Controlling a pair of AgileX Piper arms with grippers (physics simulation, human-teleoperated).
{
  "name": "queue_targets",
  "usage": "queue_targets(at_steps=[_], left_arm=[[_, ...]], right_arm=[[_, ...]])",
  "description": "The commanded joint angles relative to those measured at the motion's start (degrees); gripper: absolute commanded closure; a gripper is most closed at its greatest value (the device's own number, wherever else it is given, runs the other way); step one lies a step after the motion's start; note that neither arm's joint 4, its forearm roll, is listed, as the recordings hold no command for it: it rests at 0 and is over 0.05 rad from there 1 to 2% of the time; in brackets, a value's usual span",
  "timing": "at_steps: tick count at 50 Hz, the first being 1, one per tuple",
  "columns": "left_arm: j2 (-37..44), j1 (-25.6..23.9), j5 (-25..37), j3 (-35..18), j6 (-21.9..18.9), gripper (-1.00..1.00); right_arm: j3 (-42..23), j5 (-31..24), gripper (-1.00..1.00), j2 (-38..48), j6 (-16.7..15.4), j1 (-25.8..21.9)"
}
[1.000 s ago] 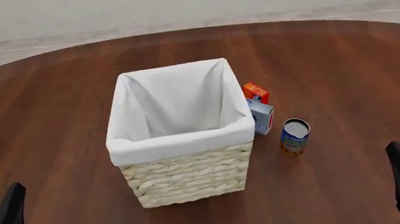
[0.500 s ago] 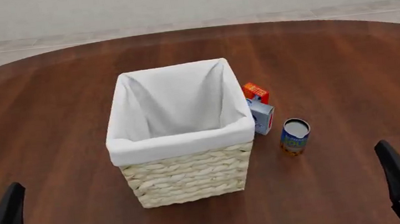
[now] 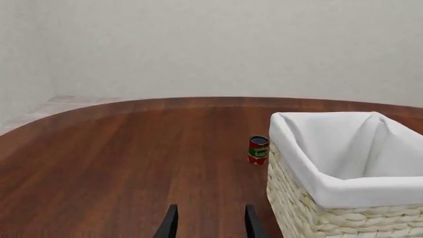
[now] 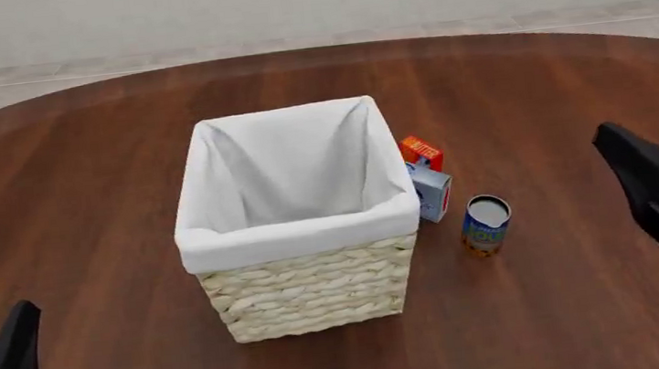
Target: Pick up the alphabet soup and put it in the basket.
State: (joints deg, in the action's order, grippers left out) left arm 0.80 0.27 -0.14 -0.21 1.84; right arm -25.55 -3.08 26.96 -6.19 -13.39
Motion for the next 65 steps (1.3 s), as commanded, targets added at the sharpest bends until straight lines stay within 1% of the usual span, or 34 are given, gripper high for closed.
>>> queue_targets(at_steps=[1, 2, 3, 4, 8, 11, 14, 18, 19, 22, 24, 28, 31, 34, 36, 40, 41, 46, 48, 49, 50, 51, 58, 65], left_arm=[[0.0, -0.01, 0.0, 0.0, 0.1, -1.0], [0.03, 0.03, -0.01, 0.0, 0.14, -1.0], [0.02, 0.05, -0.01, 0.0, 0.17, -1.0], [-0.01, 0.04, 0.0, 0.0, 0.16, -1.0], [-0.06, 0.06, 0.02, 0.0, 0.2, -1.0], [-0.13, 0.05, 0.03, 0.0, 0.2, -1.0], [-0.15, 0.06, 0.04, 0.0, 0.2, -1.0], [-0.18, 0.04, 0.04, 0.0, 0.16, -1.0], [-0.19, 0.04, 0.04, 0.0, 0.15, -1.0], [-0.23, 0.05, 0.04, 0.0, 0.16, -1.0], [-0.23, 0.04, 0.04, 0.0, 0.16, -1.0], [-0.25, 0.07, 0.05, 0.0, 0.17, -1.0], [-0.27, 0.03, 0.04, 0.0, 0.1, -1.0], [-0.21, 0.03, 0.04, 0.0, 0.1, -1.0], [-0.23, 0.0, 0.04, 0.0, 0.05, -1.0], [-0.2, 0.0, 0.04, 0.0, 0.05, -1.0], [-0.21, -0.02, 0.04, 0.0, 0.03, -1.0], [-0.15, -0.02, 0.03, 0.0, -0.01, -1.0], [-0.1, -0.03, 0.03, 0.0, 0.01, -1.0], [-0.1, -0.03, 0.02, 0.0, 0.01, -1.0], [-0.09, -0.03, 0.02, 0.0, 0.02, -1.0], [-0.1, -0.05, 0.02, 0.0, -0.02, -1.0], [-0.13, 0.04, 0.03, 0.0, 0.04, -1.0], [-0.14, 0.06, 0.04, 0.0, 0.07, -1.0]], right_arm=[[-4.35, -1.14, -1.0, 5.8, -0.78, 1.93], [-4.38, -1.06, -1.0, 5.9, -0.64, 2.24], [-10.76, -4.84, -1.0, 7.79, 0.1, 2.4], [-12.84, -5.43, -1.0, 9.44, -0.3, 2.98], [-12.89, -4.17, -1.0, 11.82, 0.59, 3.21], [-13.49, -4.16, -1.0, 12.92, 0.37, 3.88], [-14.85, -5.0, -1.0, 13.53, 0.84, 3.93], [-16.97, -6.12, -1.0, 15.35, 1.38, 6.21], [-17.31, -6.29, -1.0, 15.64, 1.83, 6.52], [-18.27, -6.75, -1.0, 16.32, 1.87, 7.42], [-18.79, -7.28, -1.0, 16.51, 2.43, 6.99], [-19.57, -7.82, -1.0, 18.07, 2.02, 7.88], [-20.11, -8.14, -1.0, 18.99, 2.65, 7.91], [-20.58, -8.75, -1.0, 19.88, 2.21, 8.02], [-20.92, -9.54, -1.0, 20.75, 3.36, 7.41], [-21.09, -9.91, -1.0, 20.69, 3.16, 6.98], [-21.25, -10.31, -1.0, 21.0, 3.85, 6.58], [-21.02, -10.2, -1.0, 21.19, 3.81, 6.39], [-20.8, -10.24, -1.0, 20.91, 4.61, 5.82], [-20.8, -10.24, -1.0, 20.91, 4.61, 5.82], [-20.97, -10.51, -1.0, 21.8, 3.97, 6.15], [-20.95, -10.48, -1.0, 21.79, 4.53, 5.89], [-21.26, -10.74, -1.0, 22.94, 5.24, 5.79], [-21.07, -10.33, -1.0, 25.03, 4.79, 6.01]])
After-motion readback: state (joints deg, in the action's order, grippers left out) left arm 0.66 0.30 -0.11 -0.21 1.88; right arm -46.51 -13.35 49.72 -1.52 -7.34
